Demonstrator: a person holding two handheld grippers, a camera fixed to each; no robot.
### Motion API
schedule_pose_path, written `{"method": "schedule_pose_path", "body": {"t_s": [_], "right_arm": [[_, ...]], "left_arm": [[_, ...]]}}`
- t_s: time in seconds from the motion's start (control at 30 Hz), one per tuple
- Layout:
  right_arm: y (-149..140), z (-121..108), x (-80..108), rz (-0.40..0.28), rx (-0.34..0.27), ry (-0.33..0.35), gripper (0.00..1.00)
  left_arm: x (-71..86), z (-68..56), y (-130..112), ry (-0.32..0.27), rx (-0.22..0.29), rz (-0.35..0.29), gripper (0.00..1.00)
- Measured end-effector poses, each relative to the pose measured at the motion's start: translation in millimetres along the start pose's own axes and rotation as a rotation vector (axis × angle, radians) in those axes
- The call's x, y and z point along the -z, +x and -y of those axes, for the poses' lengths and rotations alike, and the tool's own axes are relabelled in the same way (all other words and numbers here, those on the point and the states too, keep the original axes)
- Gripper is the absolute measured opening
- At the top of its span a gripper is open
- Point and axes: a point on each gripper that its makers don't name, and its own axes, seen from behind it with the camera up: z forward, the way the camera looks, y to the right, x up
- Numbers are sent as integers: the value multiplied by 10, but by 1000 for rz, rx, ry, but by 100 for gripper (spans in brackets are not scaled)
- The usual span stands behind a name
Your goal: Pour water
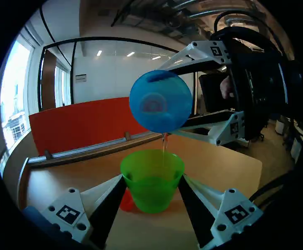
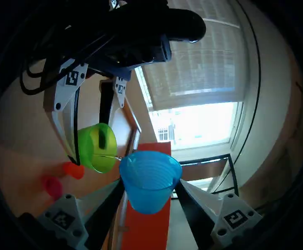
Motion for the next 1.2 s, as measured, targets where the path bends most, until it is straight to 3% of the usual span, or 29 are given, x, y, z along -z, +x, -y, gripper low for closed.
{"method": "schedule_pose_path", "body": {"t_s": [1.2], "right_arm": [[151, 120, 83, 16, 109, 4, 87]], "left_arm": [[-79, 45, -26, -4, 11, 3, 83]]}}
